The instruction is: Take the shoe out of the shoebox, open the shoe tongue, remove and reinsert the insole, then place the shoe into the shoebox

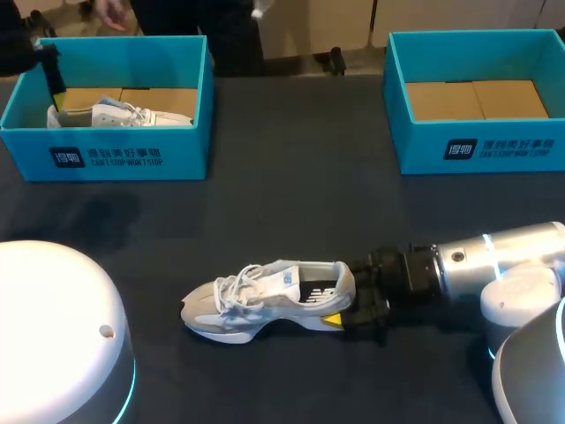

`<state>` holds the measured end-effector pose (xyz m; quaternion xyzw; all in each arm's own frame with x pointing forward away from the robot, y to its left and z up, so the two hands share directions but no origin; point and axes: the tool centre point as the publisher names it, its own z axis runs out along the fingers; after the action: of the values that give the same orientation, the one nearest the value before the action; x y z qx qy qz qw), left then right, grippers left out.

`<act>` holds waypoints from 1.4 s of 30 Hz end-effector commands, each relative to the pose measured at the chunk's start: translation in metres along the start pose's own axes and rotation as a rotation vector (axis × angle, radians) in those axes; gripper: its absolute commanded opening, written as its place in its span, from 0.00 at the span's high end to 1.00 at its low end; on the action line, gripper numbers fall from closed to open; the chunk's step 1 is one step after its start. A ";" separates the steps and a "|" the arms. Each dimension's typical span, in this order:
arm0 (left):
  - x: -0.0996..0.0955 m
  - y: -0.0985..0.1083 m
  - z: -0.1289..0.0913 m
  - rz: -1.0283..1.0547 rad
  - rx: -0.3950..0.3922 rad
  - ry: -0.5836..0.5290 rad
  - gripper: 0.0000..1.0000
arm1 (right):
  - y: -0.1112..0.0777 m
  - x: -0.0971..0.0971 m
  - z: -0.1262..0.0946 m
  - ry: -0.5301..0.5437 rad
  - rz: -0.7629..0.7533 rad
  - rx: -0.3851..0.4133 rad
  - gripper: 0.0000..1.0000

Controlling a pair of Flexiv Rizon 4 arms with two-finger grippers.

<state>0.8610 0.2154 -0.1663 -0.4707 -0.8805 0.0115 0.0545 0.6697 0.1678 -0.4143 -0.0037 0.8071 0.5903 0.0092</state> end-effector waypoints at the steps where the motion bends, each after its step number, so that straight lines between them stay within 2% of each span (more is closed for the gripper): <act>1: 0.005 -0.022 0.000 -0.322 -0.080 -0.011 0.00 | 0.001 0.000 0.000 -0.001 -0.001 0.002 1.00; 7: 0.005 -0.022 0.000 -0.322 -0.080 -0.011 0.00 | 0.001 0.000 0.000 -0.001 -0.001 0.002 1.00; 10: 0.008 -0.048 0.009 -0.397 -0.014 0.000 0.00 | 0.001 0.000 0.000 -0.001 -0.001 0.002 1.00; 11: 0.007 -0.055 0.011 -0.425 0.030 -0.002 0.00 | 0.001 0.000 0.000 -0.001 -0.001 0.002 1.00; 16: -0.014 -0.094 0.015 -0.758 0.175 0.115 0.00 | 0.001 0.000 0.000 -0.001 -0.001 0.002 1.00; 17: -0.020 -0.102 0.017 -0.896 0.153 0.175 0.00 | 0.001 0.000 0.000 -0.001 -0.001 0.002 1.00; 18: -0.024 -0.108 0.020 -1.021 0.164 0.212 0.00 | 0.001 0.000 0.000 -0.001 -0.001 0.002 1.00; 19: -0.025 -0.113 0.018 -1.065 0.208 0.237 0.00 | 0.001 0.000 0.000 -0.001 -0.001 0.002 1.00; 21: -0.025 -0.120 0.006 -1.074 -0.007 0.119 0.00 | 0.001 0.000 0.000 -0.001 -0.001 0.002 1.00; 30: -0.025 -0.120 0.006 -1.074 -0.007 0.119 0.00 | 0.001 0.000 0.000 -0.001 -0.001 0.002 1.00; 31: -0.026 -0.131 0.013 -1.144 0.011 0.122 0.00 | 0.001 0.000 0.000 -0.001 -0.001 0.002 1.00; 35: -0.020 -0.168 0.031 -1.136 0.043 0.099 0.00 | 0.001 0.000 0.000 -0.001 -0.001 0.002 1.00; 37: -0.020 -0.191 0.036 -1.171 0.112 0.120 0.00 | 0.001 0.000 0.000 -0.001 -0.001 0.002 1.00; 38: -0.020 -0.205 0.039 -1.227 0.138 0.091 0.00 | 0.001 0.000 0.000 -0.001 -0.001 0.002 1.00; 40: -0.023 -0.218 0.039 -1.417 0.167 0.055 0.00 | 0.001 0.000 0.000 -0.001 -0.001 0.002 1.00; 42: -0.025 -0.226 0.037 -1.471 0.194 0.044 0.00 | 0.001 0.000 0.000 -0.001 -0.001 0.002 1.00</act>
<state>0.7045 0.0703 -0.1877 0.1464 -0.9792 0.0059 0.1402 0.6700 0.1677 -0.4146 -0.0038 0.8069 0.5906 0.0089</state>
